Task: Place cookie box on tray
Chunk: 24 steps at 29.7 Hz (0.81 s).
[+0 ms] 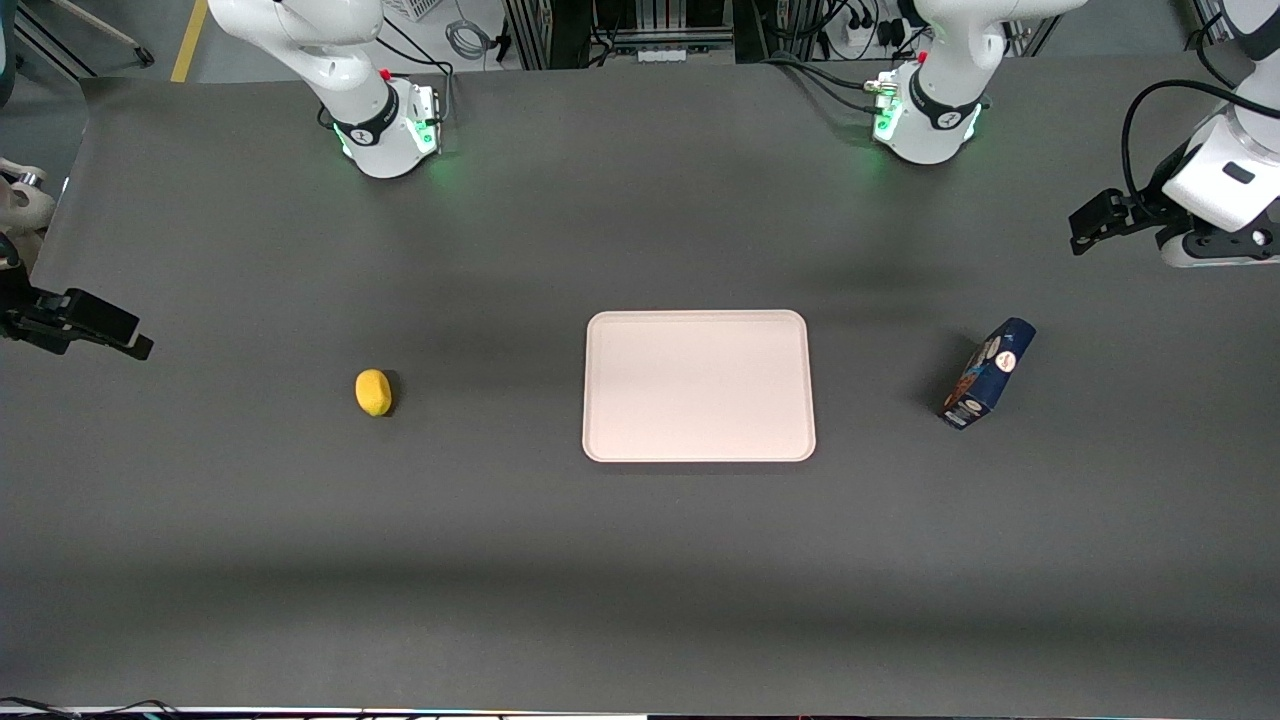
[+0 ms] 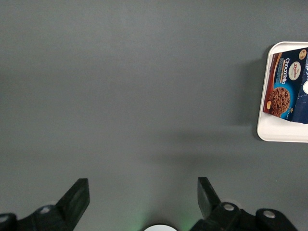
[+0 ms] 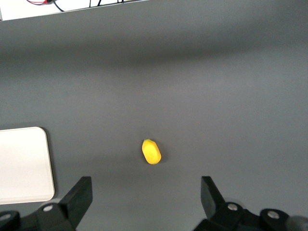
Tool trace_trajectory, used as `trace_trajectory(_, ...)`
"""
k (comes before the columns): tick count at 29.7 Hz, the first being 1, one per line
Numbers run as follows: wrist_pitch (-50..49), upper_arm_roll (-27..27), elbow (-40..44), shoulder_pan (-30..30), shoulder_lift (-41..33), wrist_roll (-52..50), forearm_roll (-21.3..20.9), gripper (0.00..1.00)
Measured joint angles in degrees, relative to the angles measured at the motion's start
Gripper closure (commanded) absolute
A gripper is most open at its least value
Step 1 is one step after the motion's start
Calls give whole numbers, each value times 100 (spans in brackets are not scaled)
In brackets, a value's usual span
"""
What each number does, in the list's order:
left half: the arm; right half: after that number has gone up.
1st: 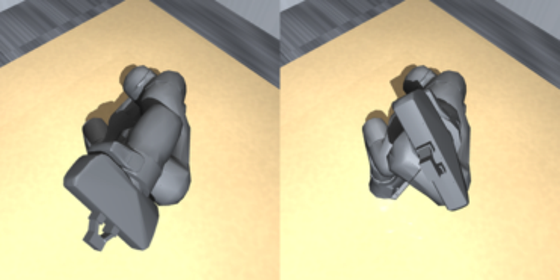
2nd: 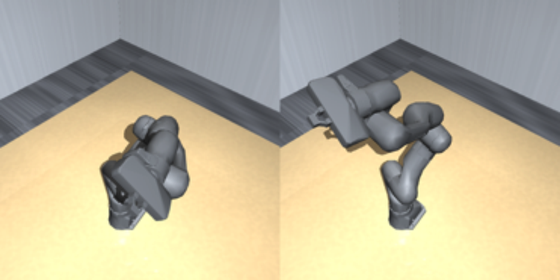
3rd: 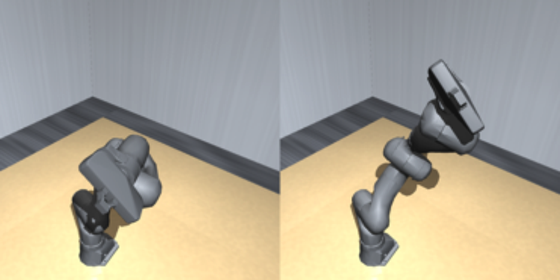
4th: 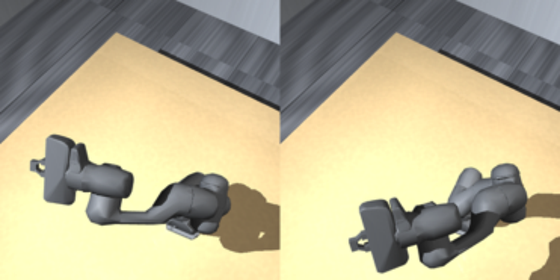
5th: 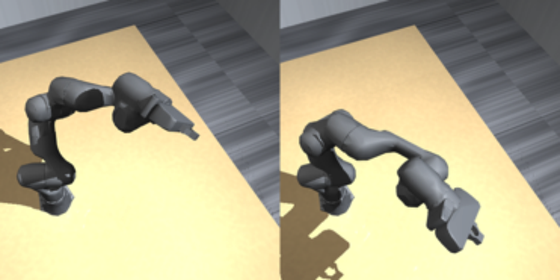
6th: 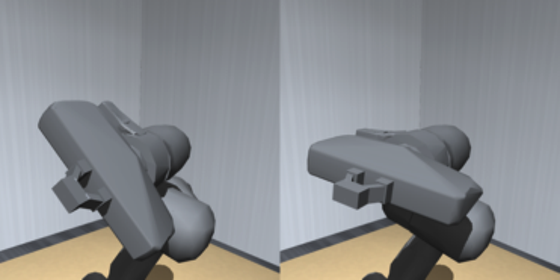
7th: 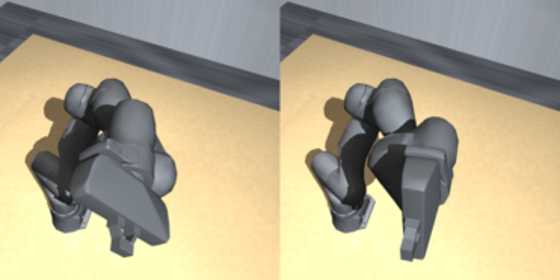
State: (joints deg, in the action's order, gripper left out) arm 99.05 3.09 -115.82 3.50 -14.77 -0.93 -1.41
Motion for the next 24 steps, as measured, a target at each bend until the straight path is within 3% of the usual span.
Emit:
trace_trajectory(18,-23,-6,109,-6,0,113,1,0)
trace_trajectory(24,-713,-47,678,-3,0,779,0,0)
